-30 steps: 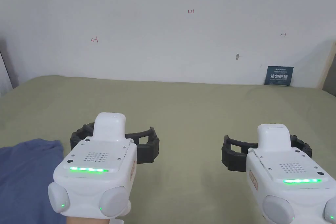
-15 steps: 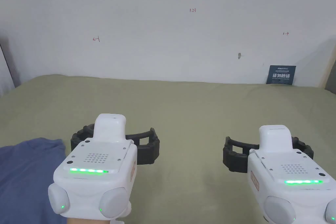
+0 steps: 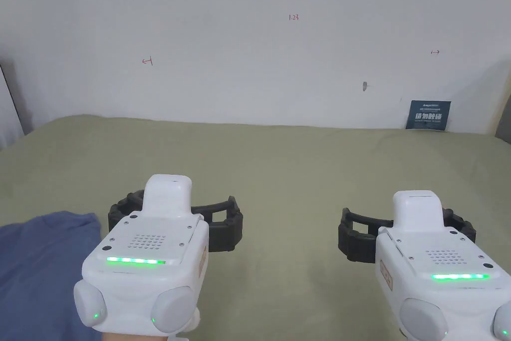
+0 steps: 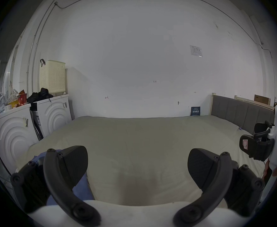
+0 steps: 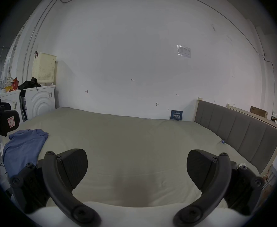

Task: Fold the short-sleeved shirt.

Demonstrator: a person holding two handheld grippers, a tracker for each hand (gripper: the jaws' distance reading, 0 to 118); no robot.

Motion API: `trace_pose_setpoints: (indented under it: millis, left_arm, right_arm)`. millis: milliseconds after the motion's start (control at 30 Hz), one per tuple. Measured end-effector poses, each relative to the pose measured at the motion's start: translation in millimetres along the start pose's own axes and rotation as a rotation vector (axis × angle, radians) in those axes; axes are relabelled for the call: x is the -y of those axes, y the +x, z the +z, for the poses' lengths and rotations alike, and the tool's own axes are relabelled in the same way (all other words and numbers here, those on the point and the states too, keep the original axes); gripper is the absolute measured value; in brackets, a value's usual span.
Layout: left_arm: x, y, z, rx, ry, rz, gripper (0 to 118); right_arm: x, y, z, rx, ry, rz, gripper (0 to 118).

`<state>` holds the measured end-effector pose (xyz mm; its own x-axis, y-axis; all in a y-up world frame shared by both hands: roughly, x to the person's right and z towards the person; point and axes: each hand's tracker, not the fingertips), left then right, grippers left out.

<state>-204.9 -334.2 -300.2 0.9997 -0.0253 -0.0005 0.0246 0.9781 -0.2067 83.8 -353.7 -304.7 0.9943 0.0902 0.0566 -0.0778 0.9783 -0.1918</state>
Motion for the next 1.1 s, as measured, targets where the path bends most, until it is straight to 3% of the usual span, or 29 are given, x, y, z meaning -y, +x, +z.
trace_pose_setpoints:
  millis: [1100]
  left_arm:
    - [-0.4, 5.4, 4.0, 0.0, 0.032, -0.017, 118]
  right_arm:
    - [4.9, -1.0, -0.3, 0.003, 0.016, 0.005, 118]
